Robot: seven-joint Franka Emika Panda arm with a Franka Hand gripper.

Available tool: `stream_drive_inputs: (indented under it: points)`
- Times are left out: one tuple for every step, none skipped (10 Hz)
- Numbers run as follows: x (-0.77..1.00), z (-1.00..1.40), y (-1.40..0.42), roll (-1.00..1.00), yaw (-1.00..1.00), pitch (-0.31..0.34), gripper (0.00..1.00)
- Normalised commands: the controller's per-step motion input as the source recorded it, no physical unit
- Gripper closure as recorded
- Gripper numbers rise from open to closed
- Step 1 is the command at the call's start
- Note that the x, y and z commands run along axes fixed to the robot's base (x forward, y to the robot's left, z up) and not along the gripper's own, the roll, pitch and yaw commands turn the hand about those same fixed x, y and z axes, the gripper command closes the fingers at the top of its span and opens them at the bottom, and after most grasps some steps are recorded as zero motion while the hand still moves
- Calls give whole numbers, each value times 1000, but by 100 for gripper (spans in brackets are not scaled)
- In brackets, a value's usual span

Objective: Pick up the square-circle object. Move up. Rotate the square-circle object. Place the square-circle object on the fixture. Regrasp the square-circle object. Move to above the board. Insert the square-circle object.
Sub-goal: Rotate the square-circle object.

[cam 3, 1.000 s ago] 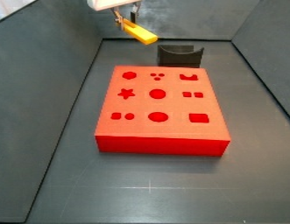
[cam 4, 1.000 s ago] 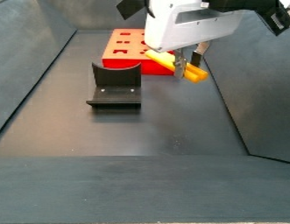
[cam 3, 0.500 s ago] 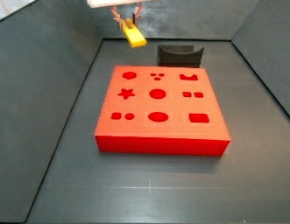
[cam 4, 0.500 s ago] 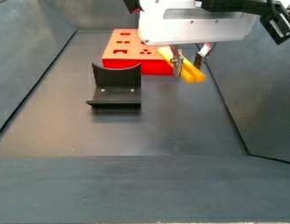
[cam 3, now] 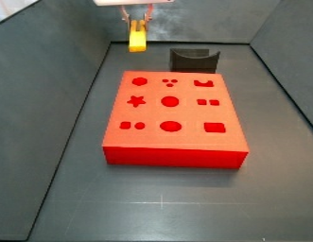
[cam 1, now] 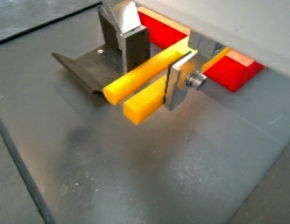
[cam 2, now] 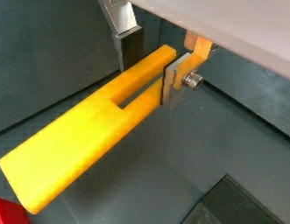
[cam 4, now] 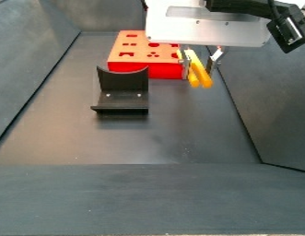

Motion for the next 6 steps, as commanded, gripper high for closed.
stream_drive_inputs:
  points:
    - [0, -1000, 0, 0, 0, 0, 100]
    - [9, -1000, 1, 1, 58, -11, 100]
    - [22, -1000, -2, -8, 55, -24, 100]
    - [29, -1000, -2, -20, 43, -28, 100]
    - [36, -1000, 2, -32, 30, -29, 100]
    - [43, -1000, 4, -44, 21, -28, 100]
